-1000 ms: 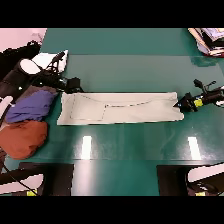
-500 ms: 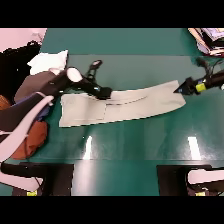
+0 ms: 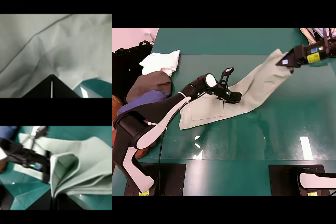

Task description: Fold the shirts.

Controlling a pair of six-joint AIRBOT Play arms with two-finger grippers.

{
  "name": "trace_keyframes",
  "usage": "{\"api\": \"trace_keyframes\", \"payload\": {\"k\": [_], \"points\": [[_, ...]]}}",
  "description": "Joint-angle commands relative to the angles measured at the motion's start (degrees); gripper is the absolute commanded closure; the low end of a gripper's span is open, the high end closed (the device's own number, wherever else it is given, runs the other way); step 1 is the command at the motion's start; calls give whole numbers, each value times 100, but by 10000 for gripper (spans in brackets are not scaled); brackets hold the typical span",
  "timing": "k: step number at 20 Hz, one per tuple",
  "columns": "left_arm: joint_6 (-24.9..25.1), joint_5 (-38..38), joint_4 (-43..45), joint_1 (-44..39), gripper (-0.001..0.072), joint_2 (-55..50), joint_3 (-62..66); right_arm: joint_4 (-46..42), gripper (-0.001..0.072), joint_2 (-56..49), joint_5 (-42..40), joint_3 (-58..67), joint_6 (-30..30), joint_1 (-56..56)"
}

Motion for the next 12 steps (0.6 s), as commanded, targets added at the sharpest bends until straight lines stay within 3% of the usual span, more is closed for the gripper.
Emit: {"api": "trace_keyframes", "payload": {"k": [1, 6, 12], "points": [[-138, 365, 13, -24, 685, -72, 50, 529, 695, -195, 9, 398, 48, 542], [-304, -297, 791, 160, 686, 4, 50, 518, 695, -363, -214, 610, -26, 1180], [-310, -1198, 1998, 1572, 685, 1401, 52, 516, 695, -411, -1134, 610, -173, 2114]]}}
